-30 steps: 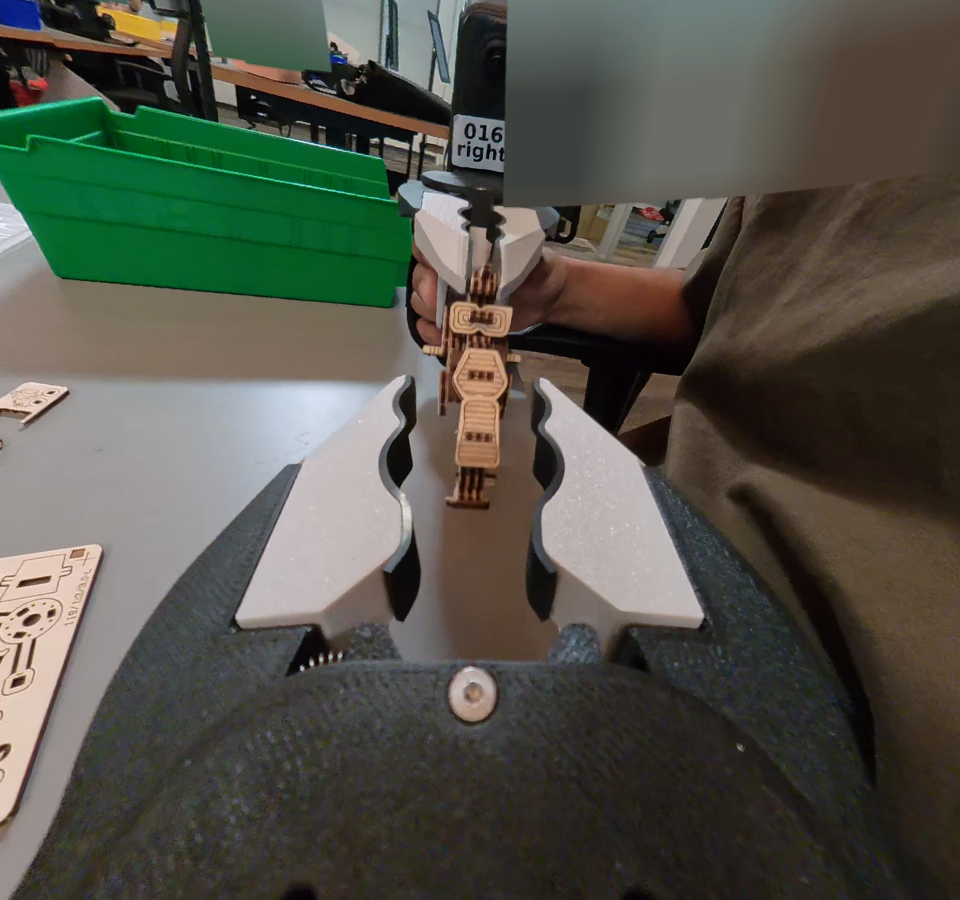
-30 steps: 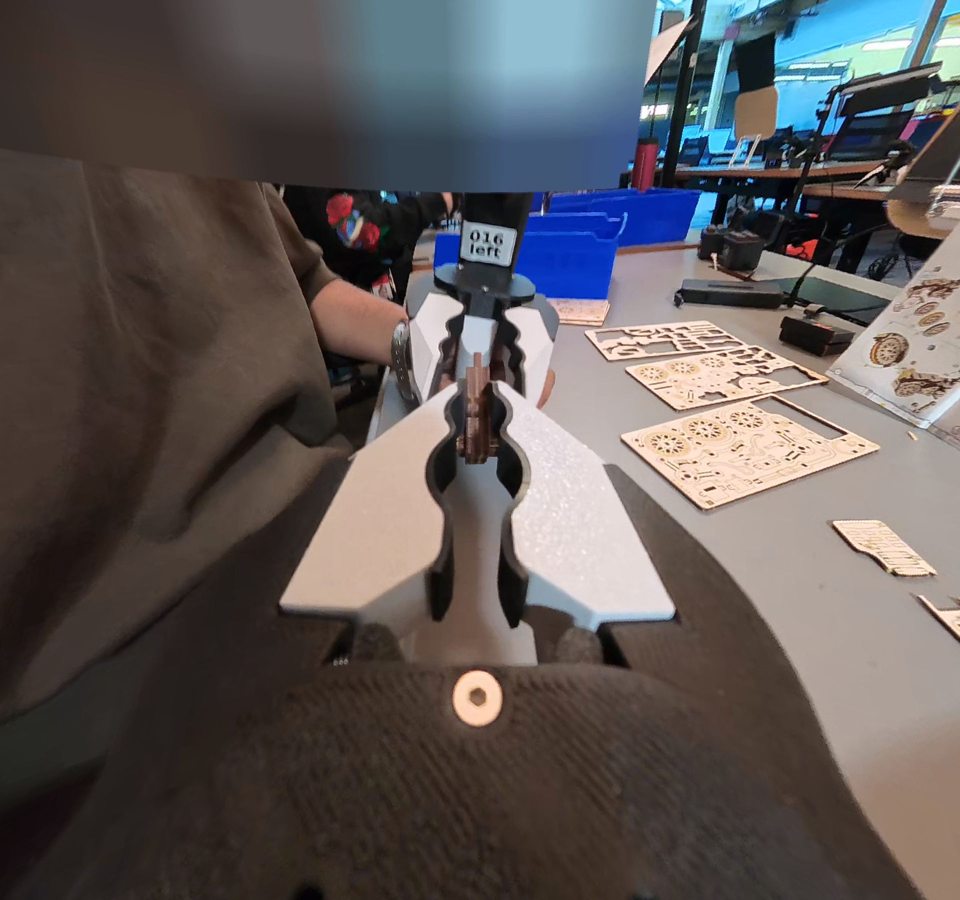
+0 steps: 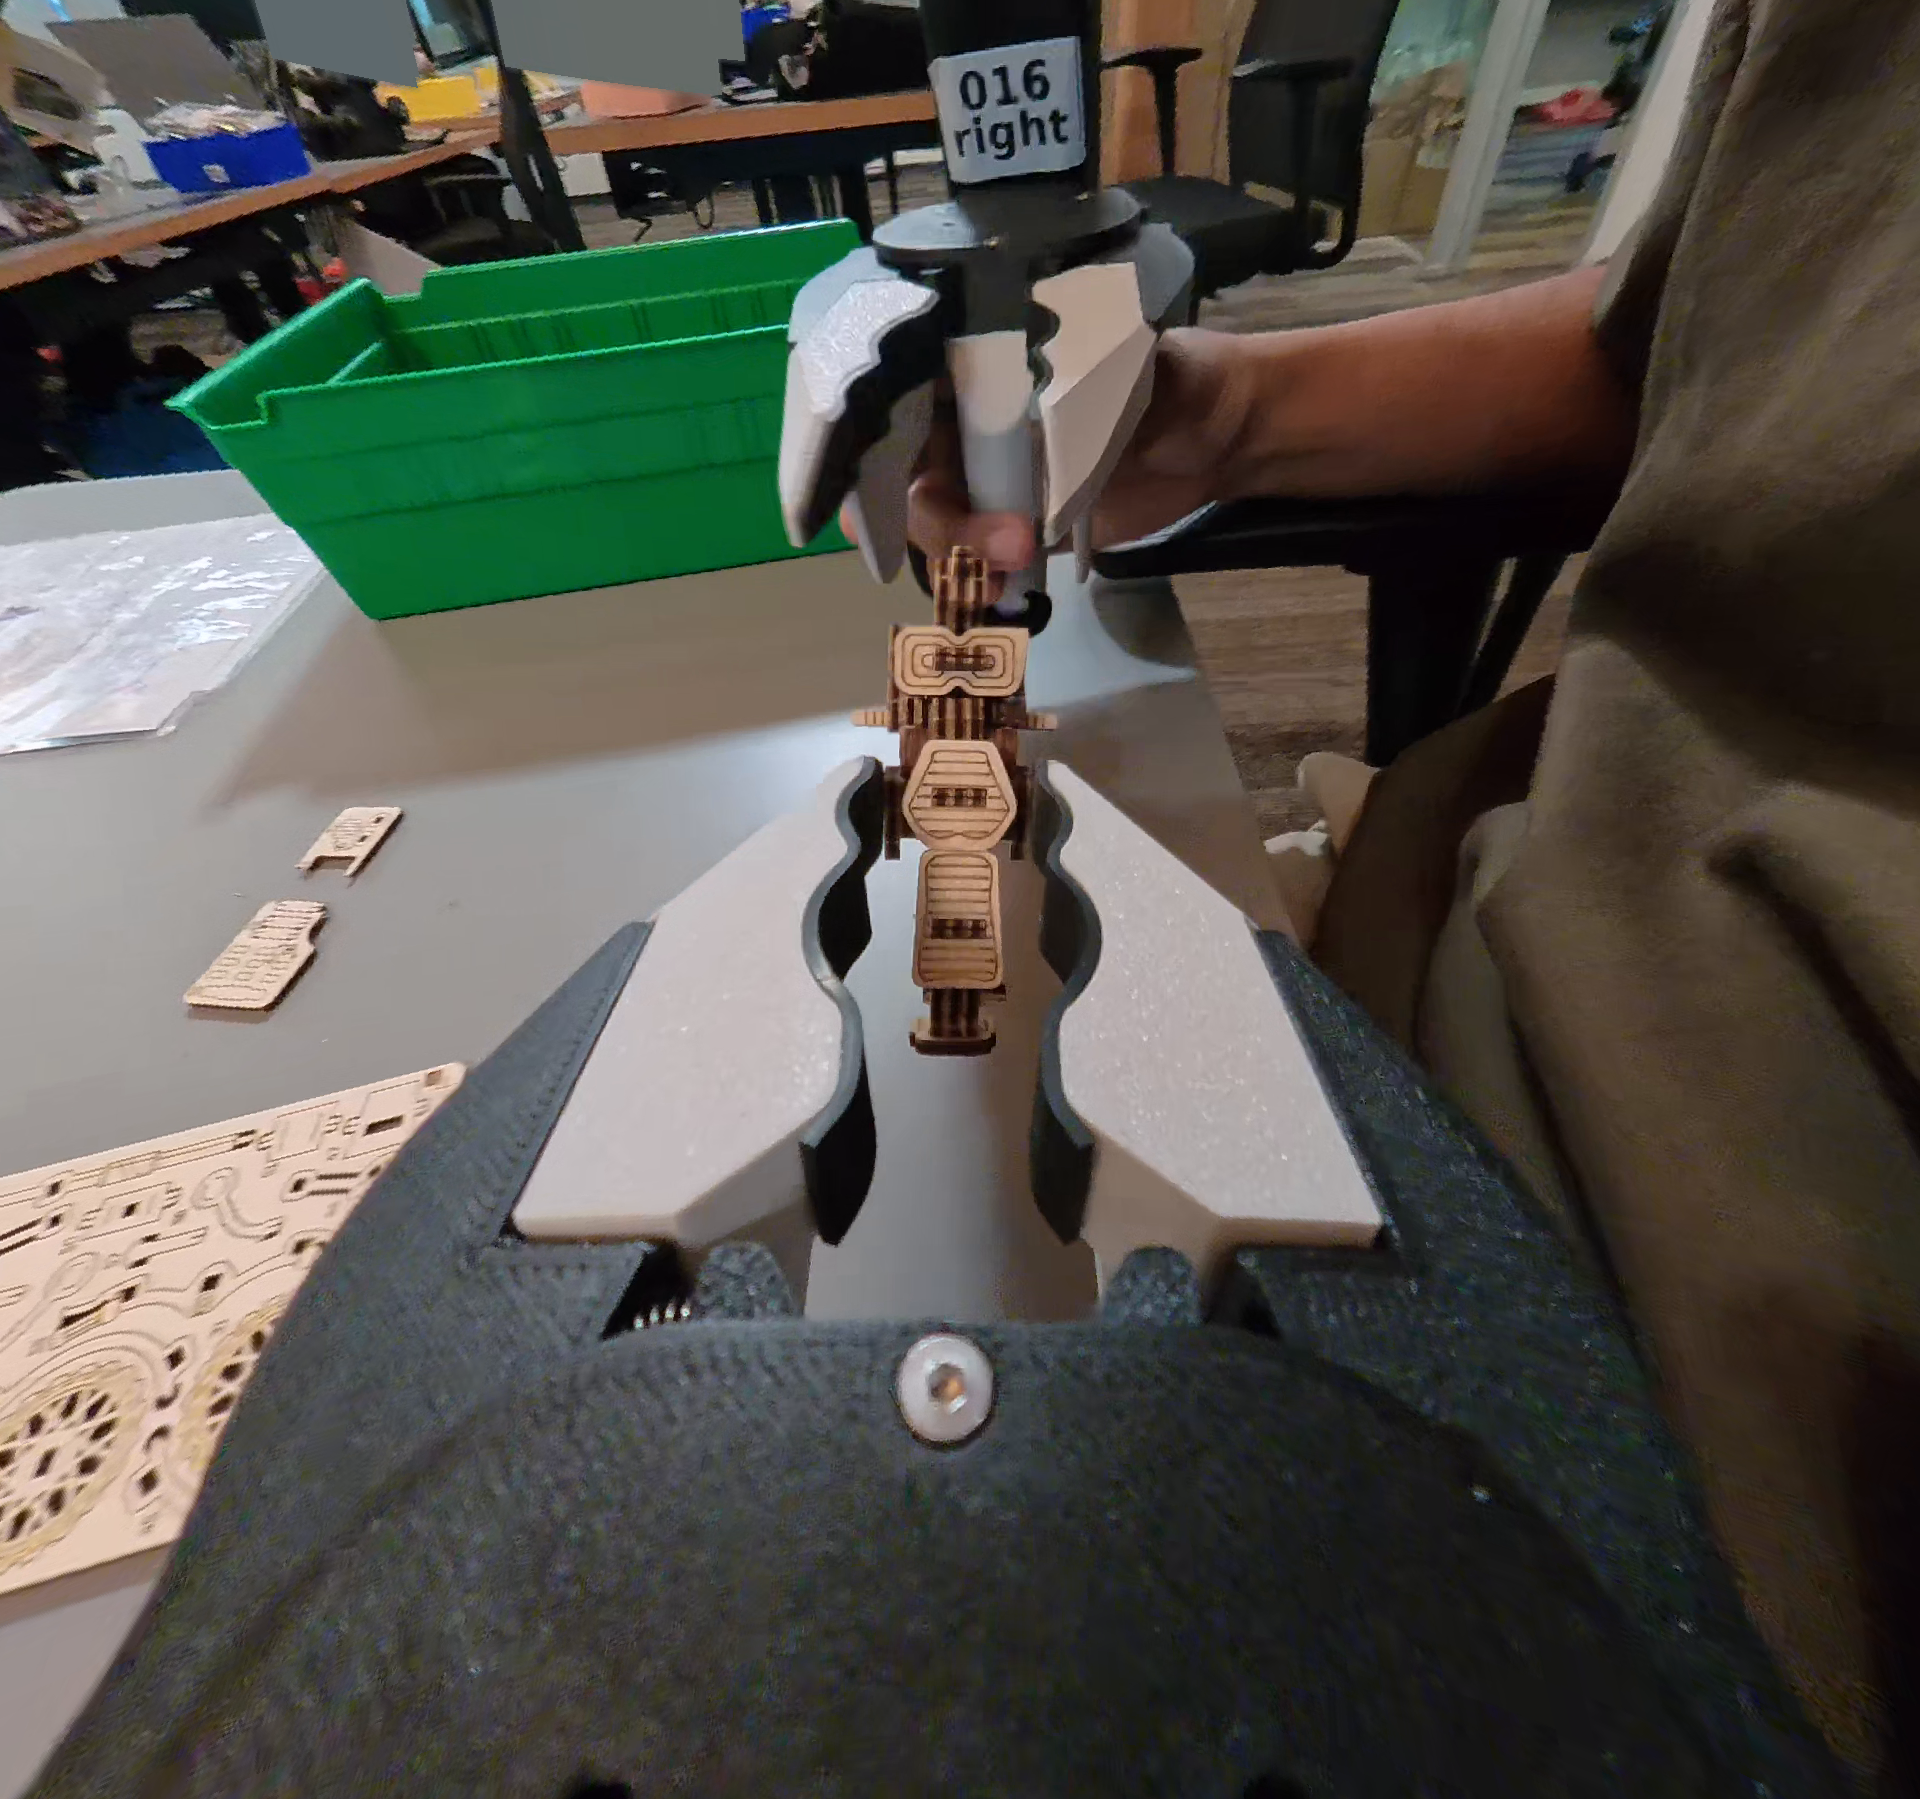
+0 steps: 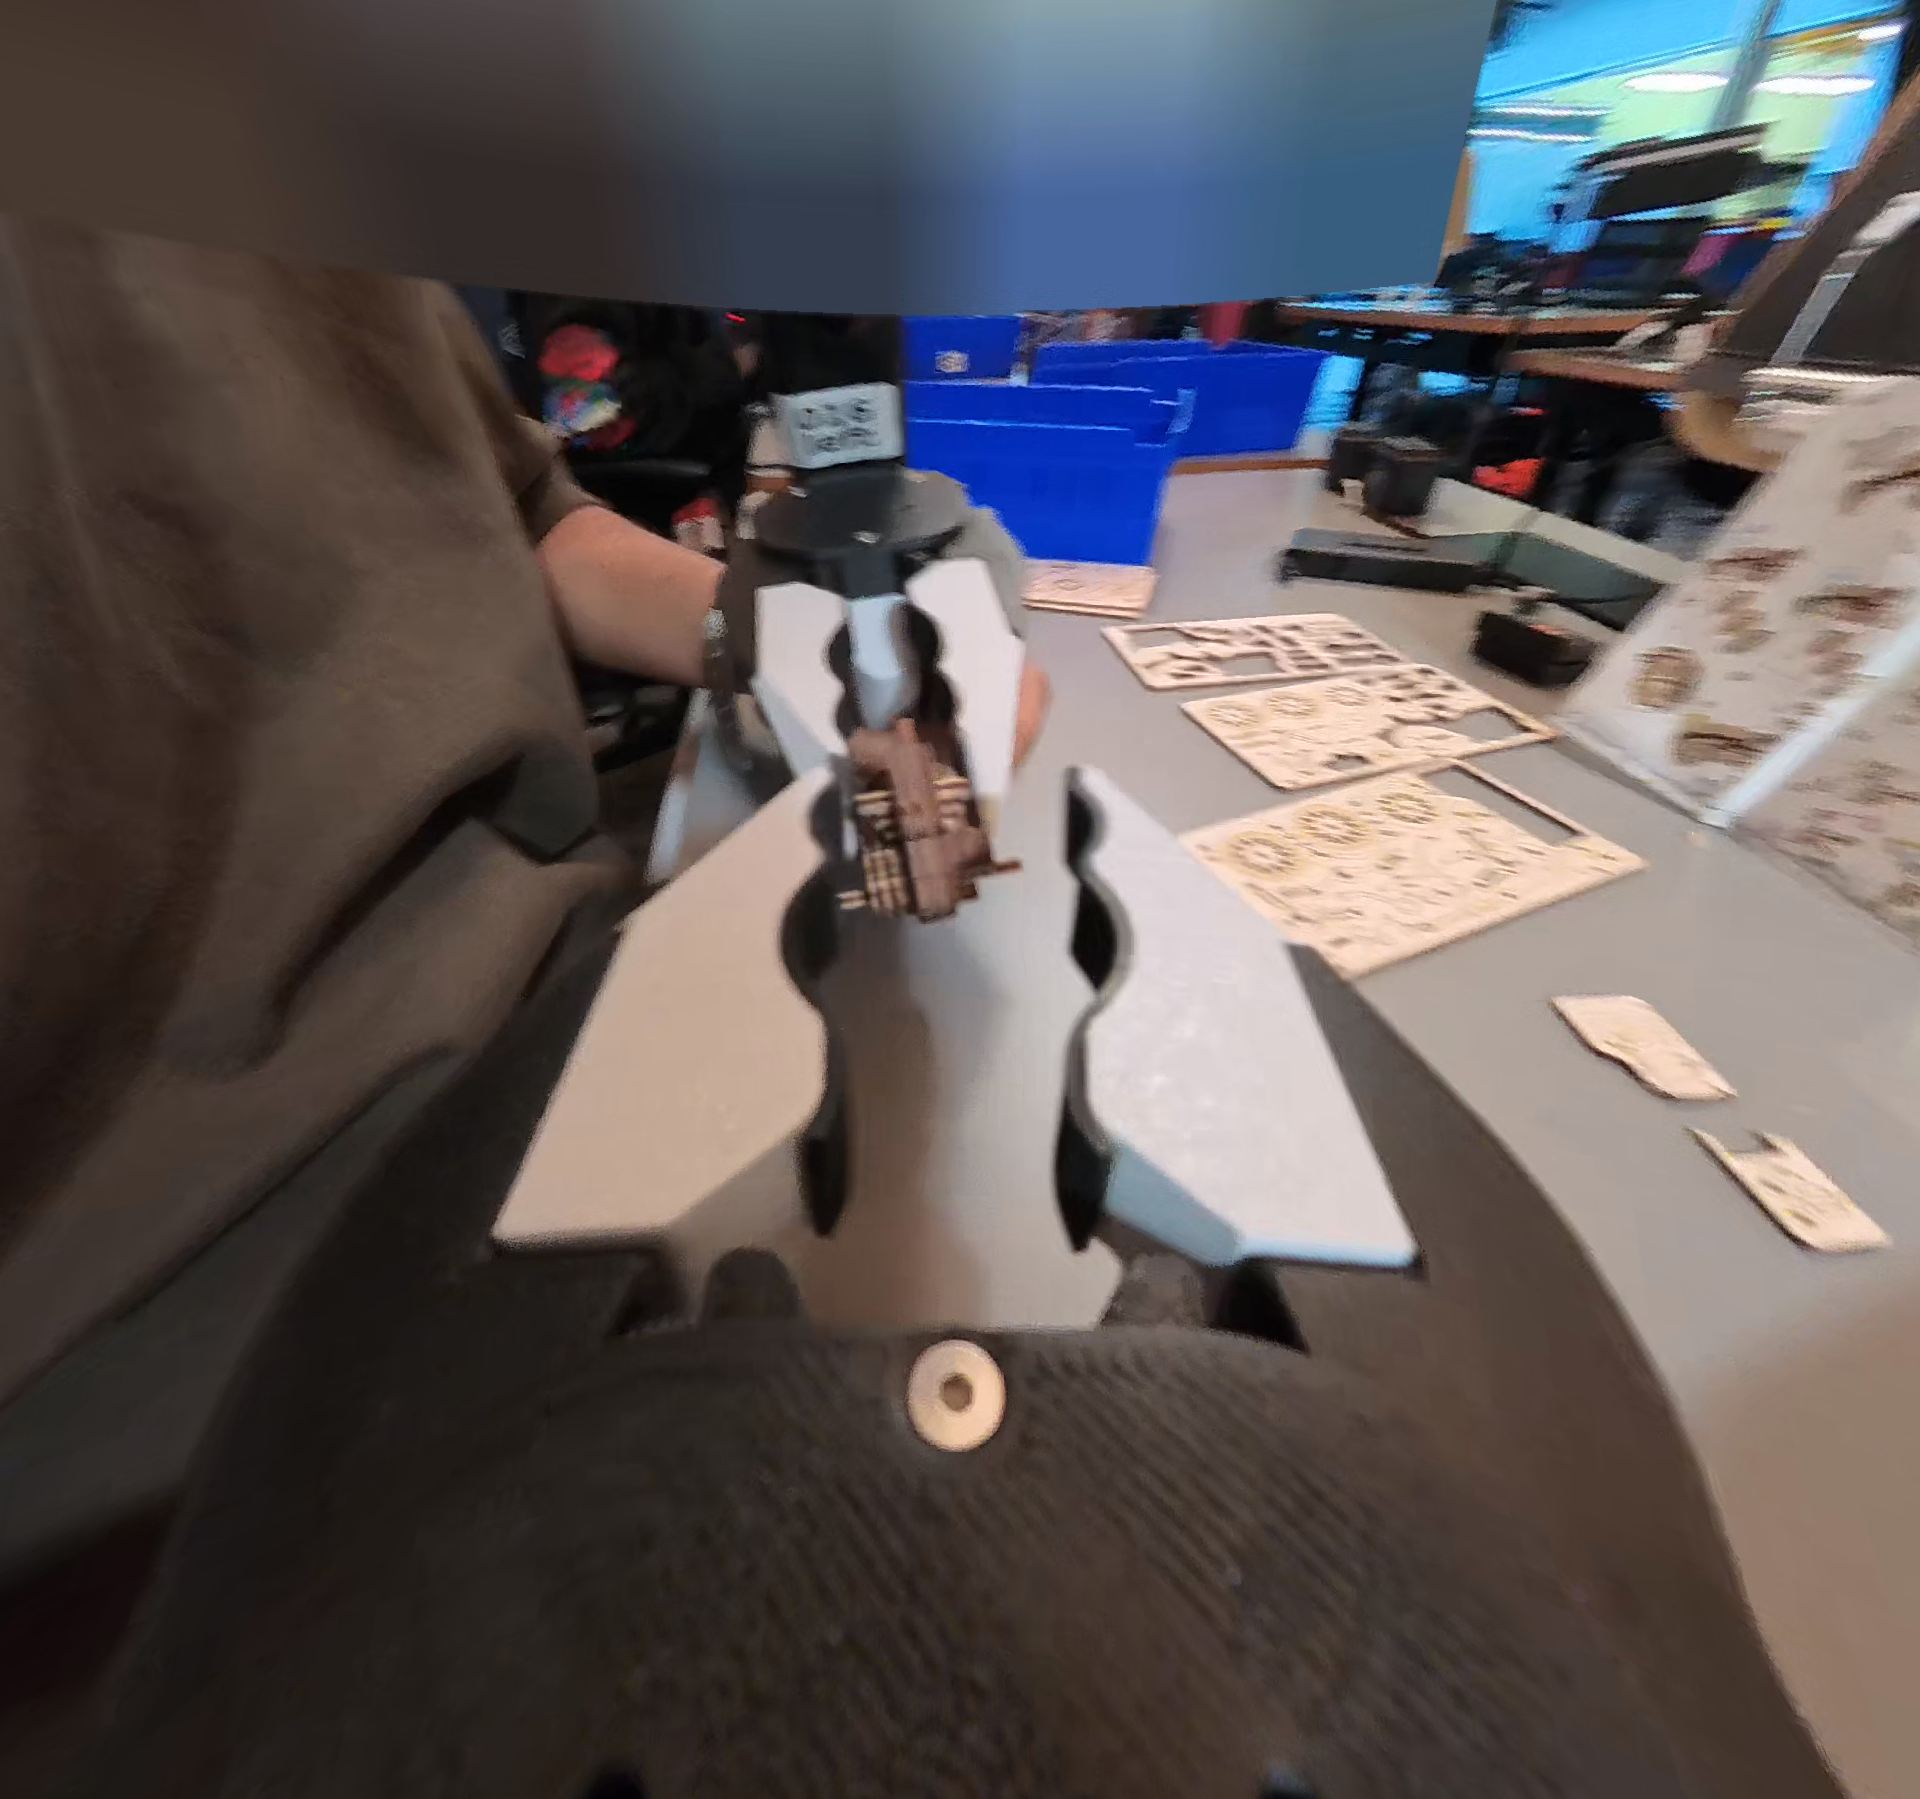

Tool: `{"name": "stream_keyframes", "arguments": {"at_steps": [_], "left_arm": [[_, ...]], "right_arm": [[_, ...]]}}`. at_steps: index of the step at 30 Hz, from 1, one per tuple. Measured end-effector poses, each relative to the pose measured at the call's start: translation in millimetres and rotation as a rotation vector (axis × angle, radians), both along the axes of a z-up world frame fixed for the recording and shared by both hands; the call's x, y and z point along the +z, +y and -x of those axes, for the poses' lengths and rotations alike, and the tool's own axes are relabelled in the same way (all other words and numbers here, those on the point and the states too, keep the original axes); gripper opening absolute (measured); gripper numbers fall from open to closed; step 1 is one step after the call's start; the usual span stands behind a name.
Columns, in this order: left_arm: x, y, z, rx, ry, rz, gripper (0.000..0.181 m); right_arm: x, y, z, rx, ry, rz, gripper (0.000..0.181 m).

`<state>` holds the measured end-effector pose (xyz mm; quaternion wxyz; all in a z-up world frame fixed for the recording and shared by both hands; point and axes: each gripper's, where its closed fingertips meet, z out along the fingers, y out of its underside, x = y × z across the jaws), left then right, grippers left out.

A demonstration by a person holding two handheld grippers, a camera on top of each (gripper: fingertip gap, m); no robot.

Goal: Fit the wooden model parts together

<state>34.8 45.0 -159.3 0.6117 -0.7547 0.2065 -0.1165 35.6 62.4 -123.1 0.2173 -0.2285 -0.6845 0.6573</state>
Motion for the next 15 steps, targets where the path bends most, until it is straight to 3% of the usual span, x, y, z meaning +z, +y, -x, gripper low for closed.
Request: {"name": "stream_keyframes", "arguments": {"at_steps": [3, 8, 15], "left_arm": [[-2.1, -0.3, 0.6, 0.001, 0.031, 0.002, 0.024], [-0.3, -2.3, -5.5, -0.032, 0.015, -0.006, 0.024], [-0.8, -4.7, -11.5, -0.072, -0.011, 0.006, 0.025]], "right_arm": [[-10.4, 3.5, 5.7, -0.053, -0.002, -0.087, 0.06], [-34.1, -12.5, 3.3, -0.01, -0.029, -0.228, 0.064], [-41.5, -25.0, -3.4, 0.04, 0.001, -0.303, 0.047]]}}
